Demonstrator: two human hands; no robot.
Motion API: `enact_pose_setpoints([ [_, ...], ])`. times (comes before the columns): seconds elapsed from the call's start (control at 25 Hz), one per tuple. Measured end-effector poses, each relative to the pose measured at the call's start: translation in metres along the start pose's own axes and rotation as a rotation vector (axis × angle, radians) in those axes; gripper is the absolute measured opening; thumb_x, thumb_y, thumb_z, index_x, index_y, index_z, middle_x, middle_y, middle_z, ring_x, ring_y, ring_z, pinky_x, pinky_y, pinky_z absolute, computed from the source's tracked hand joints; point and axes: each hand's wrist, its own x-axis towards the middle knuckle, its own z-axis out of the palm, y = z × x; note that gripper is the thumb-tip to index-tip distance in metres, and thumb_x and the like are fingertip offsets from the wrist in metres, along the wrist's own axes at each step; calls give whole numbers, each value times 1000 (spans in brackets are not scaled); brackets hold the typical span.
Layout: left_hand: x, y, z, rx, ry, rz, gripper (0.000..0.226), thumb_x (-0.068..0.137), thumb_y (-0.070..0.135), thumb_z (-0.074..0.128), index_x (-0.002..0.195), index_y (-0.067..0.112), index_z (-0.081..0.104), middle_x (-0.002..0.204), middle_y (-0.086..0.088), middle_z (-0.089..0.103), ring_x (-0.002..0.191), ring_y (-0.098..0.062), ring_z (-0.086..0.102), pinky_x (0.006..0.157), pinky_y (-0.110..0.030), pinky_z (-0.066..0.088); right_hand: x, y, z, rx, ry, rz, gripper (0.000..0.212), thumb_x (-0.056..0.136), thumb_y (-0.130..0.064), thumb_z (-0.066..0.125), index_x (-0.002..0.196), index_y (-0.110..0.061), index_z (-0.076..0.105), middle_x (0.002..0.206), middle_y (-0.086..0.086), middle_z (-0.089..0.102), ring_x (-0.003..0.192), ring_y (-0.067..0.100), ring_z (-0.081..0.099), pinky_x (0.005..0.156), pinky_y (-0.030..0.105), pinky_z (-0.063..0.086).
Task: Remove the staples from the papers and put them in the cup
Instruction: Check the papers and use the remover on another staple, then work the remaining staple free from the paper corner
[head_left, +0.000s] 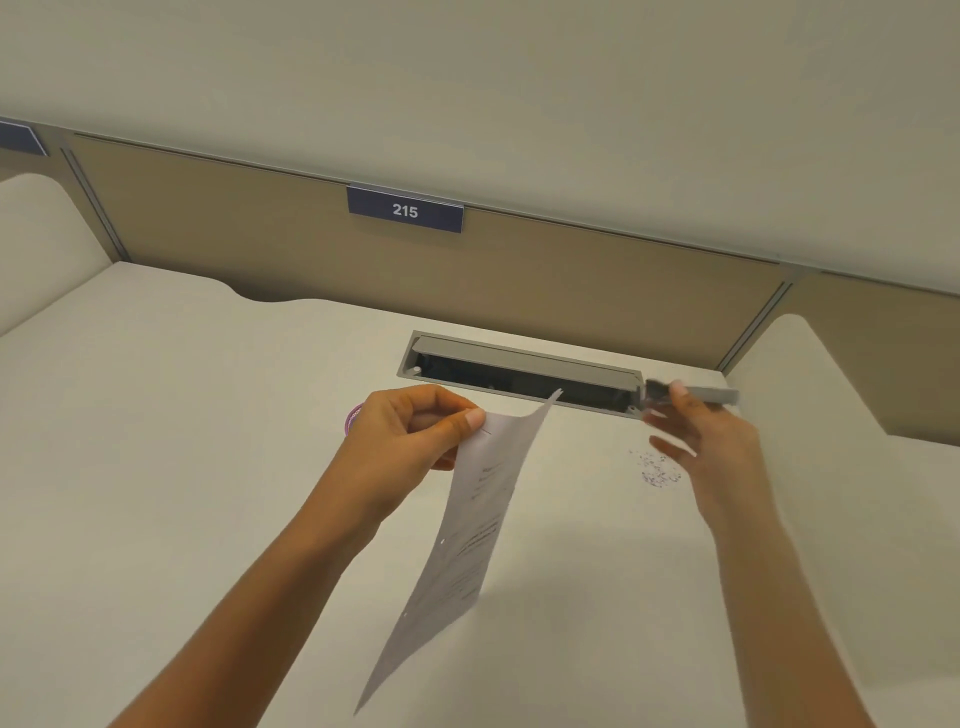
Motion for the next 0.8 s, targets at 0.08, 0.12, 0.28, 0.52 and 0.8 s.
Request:
enact_pose_setpoints([
  [0.08,1,0,-3,-10,7,8,16,85,35,64,87,20,68,79,7,76,72,-13,73,56,-15,51,26,36,5,-156,-16,123,40,88,-30,66,119,-5,62,108,14,71,95,27,70,70,33,54],
  [0.12,1,0,-6,-13,14,14,16,85,35,63,86,20,68,77,8,76,71,-12,73,56,-15,50,38,55,10,-242,-26,181,41,88,-30,67,120,-5,60,109,14,71,94,25,69,71,33,55],
  [0.28,6,0,-17,-37,66,11,30,75,44,61,87,18,68,75,6,76,70,-14,72,62,-23,50,77,114,34,-661,19,267,49,85,-37,69,125,-11,57,121,14,65,98,27,66,87,39,55],
  [0.52,24,-8,-26,-40,91,-37,27,80,38,61,88,12,67,77,2,77,70,-16,71,64,-23,50,116,150,62,-1341,-92,85,43,90,-39,61,124,-13,59,120,9,64,107,27,60,91,33,49],
  [0.8,36,-8,-32,-60,88,-59,22,84,33,63,90,12,70,79,2,78,73,-17,72,63,-19,52,135,173,73,-1538,-101,50,39,88,-39,63,120,-17,63,120,9,57,110,24,51,91,30,49],
])
